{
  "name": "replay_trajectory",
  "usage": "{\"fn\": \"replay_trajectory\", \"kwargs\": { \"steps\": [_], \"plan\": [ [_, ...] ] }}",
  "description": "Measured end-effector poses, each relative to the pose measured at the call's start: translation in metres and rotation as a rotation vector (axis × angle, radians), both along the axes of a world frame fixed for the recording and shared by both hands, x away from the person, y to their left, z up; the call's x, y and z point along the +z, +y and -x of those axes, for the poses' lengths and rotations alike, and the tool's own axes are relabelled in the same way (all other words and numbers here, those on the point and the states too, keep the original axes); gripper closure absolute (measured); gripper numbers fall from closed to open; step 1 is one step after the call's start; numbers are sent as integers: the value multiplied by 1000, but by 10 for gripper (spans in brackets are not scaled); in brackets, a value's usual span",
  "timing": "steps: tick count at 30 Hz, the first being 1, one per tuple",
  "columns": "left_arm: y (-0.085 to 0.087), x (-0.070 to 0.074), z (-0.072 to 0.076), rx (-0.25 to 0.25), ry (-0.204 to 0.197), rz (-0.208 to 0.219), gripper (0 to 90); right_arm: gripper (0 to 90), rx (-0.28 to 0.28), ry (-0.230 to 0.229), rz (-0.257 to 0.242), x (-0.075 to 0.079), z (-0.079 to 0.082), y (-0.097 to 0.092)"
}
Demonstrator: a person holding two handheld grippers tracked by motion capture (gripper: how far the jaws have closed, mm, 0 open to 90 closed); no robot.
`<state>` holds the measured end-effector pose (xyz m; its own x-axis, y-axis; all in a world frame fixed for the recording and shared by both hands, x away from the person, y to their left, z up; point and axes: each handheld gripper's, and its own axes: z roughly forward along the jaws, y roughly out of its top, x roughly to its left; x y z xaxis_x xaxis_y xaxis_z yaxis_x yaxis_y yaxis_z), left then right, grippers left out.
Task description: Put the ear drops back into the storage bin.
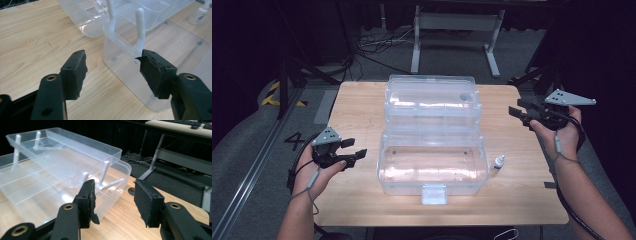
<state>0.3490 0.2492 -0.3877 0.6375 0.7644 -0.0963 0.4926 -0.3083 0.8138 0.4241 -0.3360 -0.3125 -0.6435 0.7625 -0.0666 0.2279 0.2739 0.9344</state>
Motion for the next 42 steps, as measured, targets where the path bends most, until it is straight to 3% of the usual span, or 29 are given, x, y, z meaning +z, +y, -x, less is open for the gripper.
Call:
{"fn": "replay_trajectory", "kwargs": {
  "steps": [7,12,13,14,17,29,37,38,42],
  "plan": [
    [9,-6,1,20,28,23,379,544,52,20,63,8,5,-1],
    [11,-10,2,16,26,5,389,551,103,50,124,15,6,3],
    [12,-11,2,12,31,10,389,551,129,79,163,18,4,4],
    [12,-12,3,14,33,15,389,551,129,79,163,18,4,4],
    [13,-12,5,19,39,12,383,575,163,100,231,23,1,7],
    [21,-18,11,39,50,-5,383,573,233,191,348,25,-5,14],
    [22,-17,16,38,45,-10,383,557,296,227,429,24,-7,21],
    [23,-17,16,41,48,-13,383,551,317,244,462,24,-8,24],
    [23,-18,16,43,48,-10,383,548,343,287,516,20,-10,29]
  ]
}}
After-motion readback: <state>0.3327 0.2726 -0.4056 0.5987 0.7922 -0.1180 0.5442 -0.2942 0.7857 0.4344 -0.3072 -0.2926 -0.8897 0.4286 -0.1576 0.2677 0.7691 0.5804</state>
